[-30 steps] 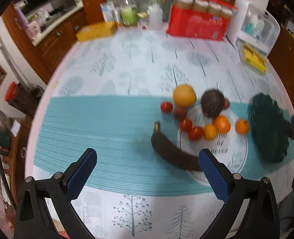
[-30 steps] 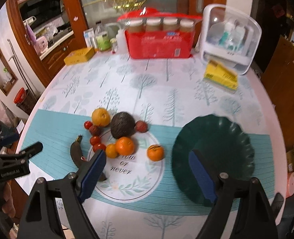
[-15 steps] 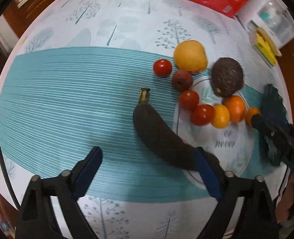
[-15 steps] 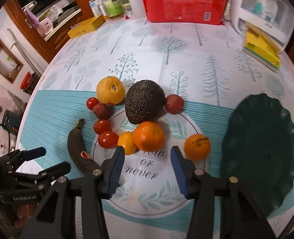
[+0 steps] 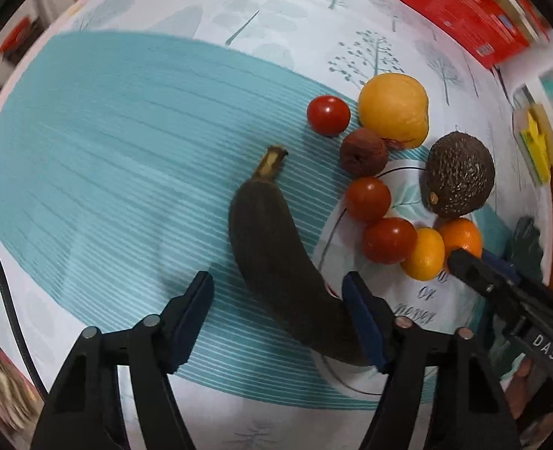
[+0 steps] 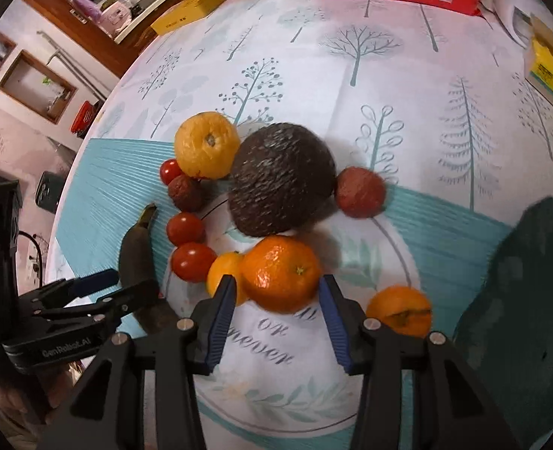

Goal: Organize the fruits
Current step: 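Close the left gripper on the dark banana while the right gripper grasps a tangerine, then carry banana and tangerine onto the green plate and open both grippers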

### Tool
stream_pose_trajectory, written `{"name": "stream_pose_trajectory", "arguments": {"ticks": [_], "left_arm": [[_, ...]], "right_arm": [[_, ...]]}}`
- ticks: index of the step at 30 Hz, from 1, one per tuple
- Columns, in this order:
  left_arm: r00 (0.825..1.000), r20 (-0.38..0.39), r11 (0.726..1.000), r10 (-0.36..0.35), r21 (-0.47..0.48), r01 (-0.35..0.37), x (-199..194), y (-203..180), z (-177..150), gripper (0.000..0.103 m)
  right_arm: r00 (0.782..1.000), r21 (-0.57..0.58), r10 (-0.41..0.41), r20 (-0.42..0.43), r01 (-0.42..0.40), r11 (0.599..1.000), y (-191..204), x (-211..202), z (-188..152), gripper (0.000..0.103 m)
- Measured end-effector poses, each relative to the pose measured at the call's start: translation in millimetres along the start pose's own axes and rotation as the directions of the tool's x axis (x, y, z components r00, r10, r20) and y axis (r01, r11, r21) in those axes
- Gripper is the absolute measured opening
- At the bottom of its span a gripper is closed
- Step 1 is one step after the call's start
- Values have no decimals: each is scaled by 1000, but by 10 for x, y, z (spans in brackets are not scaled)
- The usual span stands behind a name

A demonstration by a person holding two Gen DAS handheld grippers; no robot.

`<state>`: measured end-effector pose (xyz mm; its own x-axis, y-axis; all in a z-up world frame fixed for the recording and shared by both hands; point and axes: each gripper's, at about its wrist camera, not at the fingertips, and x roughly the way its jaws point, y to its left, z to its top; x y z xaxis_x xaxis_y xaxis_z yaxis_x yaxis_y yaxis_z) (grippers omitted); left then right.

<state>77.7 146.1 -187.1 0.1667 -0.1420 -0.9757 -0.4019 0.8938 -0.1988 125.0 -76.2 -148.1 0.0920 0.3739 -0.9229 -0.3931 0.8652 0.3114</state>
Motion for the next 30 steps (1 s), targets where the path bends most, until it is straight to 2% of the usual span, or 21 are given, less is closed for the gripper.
{"name": "stream_pose_trajectory", "arguments": {"ticks": [5, 10, 12, 13, 14, 18, 20, 26, 30], "left_arm": [[1000, 15, 999, 20, -51, -19, 26, -119, -65, 64], [997, 38, 994, 68, -82, -65, 54, -261, -93, 64], [993, 57, 990, 108, -93, -102, 51, -301, -105, 57], [988, 63, 987, 138, -94, -132, 38, -312, -123, 46], [986, 72, 986, 149, -88, -142, 32, -322, -140, 45], [992, 79, 992, 100, -89, -93, -15, -263, -189, 40], [991, 88, 992, 102, -85, -95, -53, -239, -231, 37], [987, 146, 997, 69, -32, -65, -457, -114, -540, 33], [976, 208, 997, 62, 38, -72, -719, -198, -598, 33]], "right_arm": [[994, -16, 99, -37, -100, 995, -123, 75, 58, 47], [991, -62, 122, -46, -124, 990, -119, 78, 75, 47], [992, -80, 122, -43, -125, 989, -101, 102, 94, 48], [991, -90, 128, -41, -132, 987, -93, 104, 93, 48], [991, -95, 128, -38, -131, 987, -93, 100, 92, 47], [994, -105, 107, -23, -109, 988, -58, 84, 61, 45], [995, -113, 98, -12, -99, 989, -48, 49, 33, 45], [992, -127, 110, 66, -101, 987, 24, -252, -92, 45], [985, -118, 120, 126, -105, 987, 51, -495, -237, 45]]}}
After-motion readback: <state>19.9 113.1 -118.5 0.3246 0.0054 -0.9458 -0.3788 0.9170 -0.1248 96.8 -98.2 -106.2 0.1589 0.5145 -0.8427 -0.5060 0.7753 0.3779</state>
